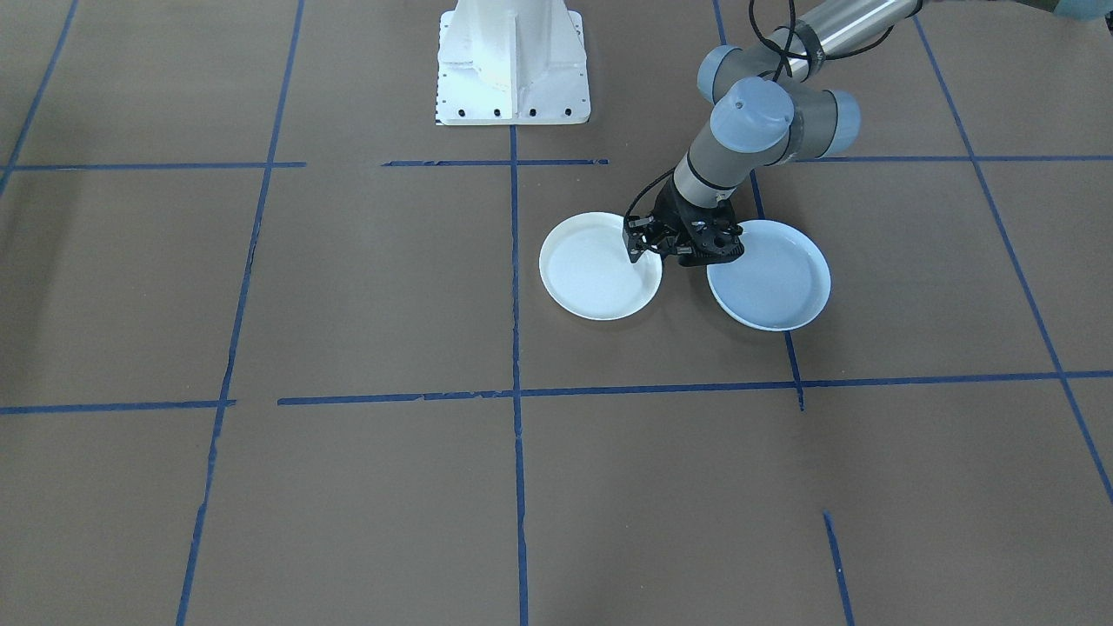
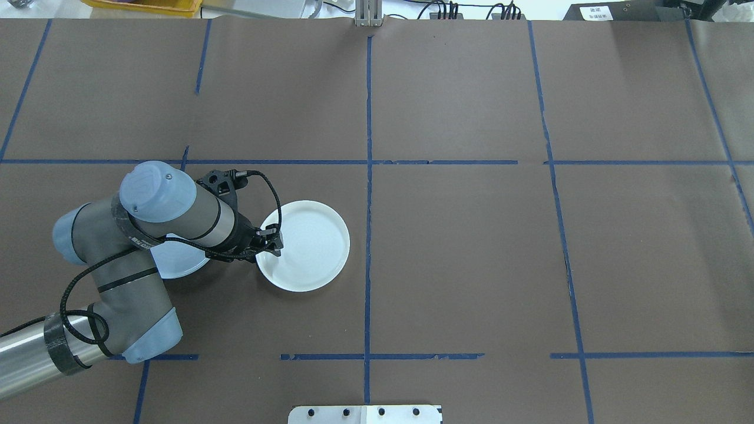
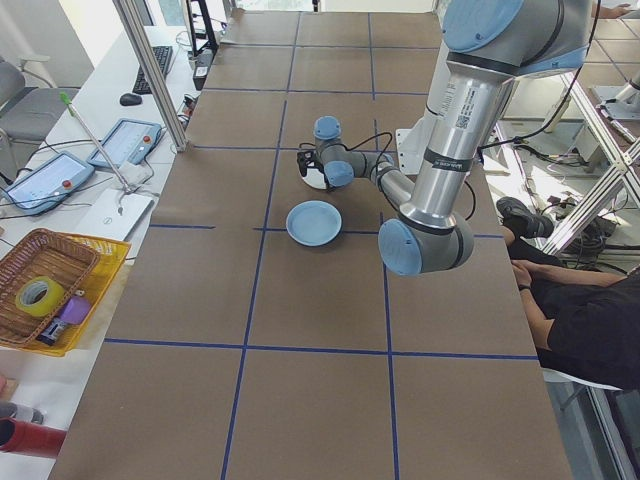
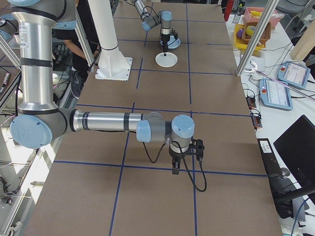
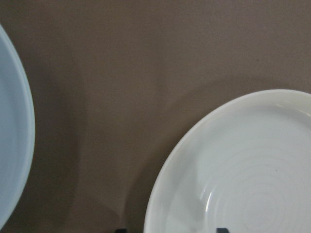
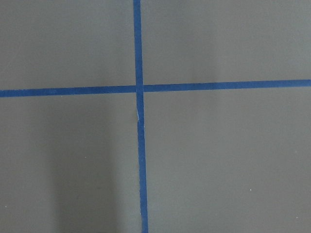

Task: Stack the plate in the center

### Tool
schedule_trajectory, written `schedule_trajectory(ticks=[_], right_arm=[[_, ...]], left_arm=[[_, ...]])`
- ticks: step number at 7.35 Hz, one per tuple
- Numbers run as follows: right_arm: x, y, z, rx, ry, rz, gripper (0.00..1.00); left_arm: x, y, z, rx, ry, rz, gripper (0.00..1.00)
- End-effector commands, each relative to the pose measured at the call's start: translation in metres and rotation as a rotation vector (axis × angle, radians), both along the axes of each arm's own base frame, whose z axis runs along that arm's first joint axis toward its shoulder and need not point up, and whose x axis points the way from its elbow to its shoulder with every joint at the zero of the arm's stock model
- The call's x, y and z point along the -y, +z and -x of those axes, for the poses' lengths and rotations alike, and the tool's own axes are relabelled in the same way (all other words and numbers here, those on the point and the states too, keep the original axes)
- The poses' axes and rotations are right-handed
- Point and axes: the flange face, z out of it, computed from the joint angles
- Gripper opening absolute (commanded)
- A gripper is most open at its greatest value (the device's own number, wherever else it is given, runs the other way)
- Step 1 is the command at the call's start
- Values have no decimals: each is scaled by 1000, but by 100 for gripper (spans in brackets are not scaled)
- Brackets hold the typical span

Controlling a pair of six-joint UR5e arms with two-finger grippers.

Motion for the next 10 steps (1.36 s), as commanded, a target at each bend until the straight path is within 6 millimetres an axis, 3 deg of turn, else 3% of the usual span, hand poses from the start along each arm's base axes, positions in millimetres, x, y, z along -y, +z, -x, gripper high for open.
schedule_trajectory(ticks=[1, 2, 5, 6, 7, 9, 10], right_arm=[[0, 0, 0, 1, 0, 0, 100], [0, 0, 0, -1, -1, -1, 100], [0, 0, 0, 1, -1, -1, 100], [0, 0, 0, 1, 0, 0, 100], [0, 0, 0, 1, 0, 0, 100], [0, 0, 0, -1, 0, 0, 100], [0, 0, 0, 1, -1, -1, 100]], left_arm=[[1, 1, 1, 2, -3, -1, 14], [3, -1, 4, -2, -7, -5, 0], [4, -3, 8, -4, -10, -4, 0], [10, -9, 20, -20, -18, -6, 0], [14, -25, 43, -58, 4, -42, 0], [24, -24, 109, -118, 60, -32, 0], [18, -10, 127, -112, 83, -62, 0]])
